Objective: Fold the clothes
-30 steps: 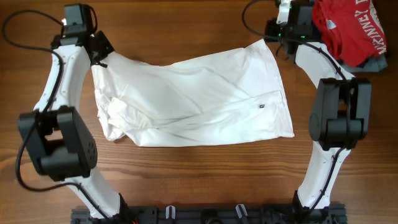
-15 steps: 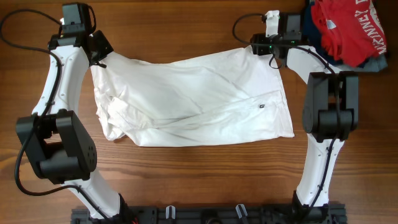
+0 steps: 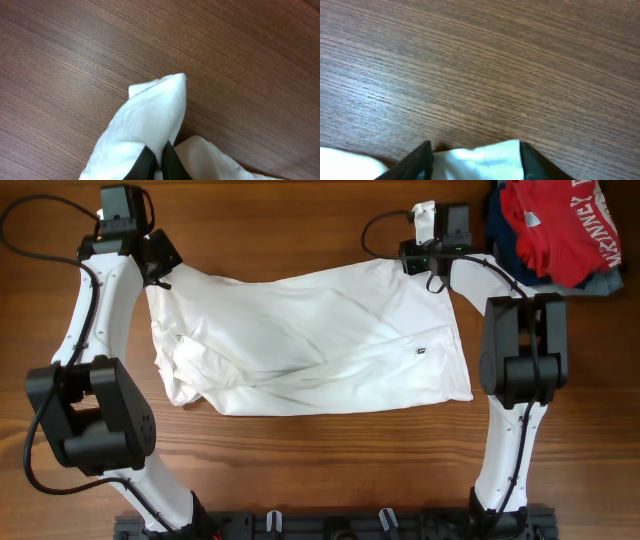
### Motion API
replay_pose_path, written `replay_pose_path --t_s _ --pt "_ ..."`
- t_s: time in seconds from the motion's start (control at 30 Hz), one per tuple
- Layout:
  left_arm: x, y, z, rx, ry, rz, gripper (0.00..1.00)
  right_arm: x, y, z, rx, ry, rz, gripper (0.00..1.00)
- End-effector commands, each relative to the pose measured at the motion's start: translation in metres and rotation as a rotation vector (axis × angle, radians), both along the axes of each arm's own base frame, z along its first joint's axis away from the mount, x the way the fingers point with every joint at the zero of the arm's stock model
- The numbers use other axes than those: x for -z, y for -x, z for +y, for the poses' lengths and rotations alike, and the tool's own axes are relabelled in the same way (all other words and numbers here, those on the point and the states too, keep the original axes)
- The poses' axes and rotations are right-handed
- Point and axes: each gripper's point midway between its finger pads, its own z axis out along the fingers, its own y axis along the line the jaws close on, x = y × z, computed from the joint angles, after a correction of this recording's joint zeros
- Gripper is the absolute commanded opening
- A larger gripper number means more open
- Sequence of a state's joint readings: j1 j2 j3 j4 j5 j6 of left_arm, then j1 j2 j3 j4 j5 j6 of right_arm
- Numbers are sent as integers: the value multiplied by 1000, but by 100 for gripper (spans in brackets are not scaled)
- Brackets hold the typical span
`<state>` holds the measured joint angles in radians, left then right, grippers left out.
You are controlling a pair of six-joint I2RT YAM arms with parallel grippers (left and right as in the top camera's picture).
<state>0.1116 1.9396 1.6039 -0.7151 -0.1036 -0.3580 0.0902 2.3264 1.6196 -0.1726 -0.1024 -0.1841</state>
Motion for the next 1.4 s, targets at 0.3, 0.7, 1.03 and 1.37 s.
replay_pose_path --t_s 0.3,0.7,1.03,1.37 --pt "-12 -3 2 -13 7 -29 4 -17 -13 -25 159 57 -30 18" --pt "-30 4 1 -13 6 -47 4 -93 -2 -19 122 -6 -67 4" --pt "-71 41 -4 -13 7 -41 4 -140 46 -39 187 -102 41 4" --pt "-45 116 -18 -6 75 271 4 -144 123 -57 214 -193 311 4"
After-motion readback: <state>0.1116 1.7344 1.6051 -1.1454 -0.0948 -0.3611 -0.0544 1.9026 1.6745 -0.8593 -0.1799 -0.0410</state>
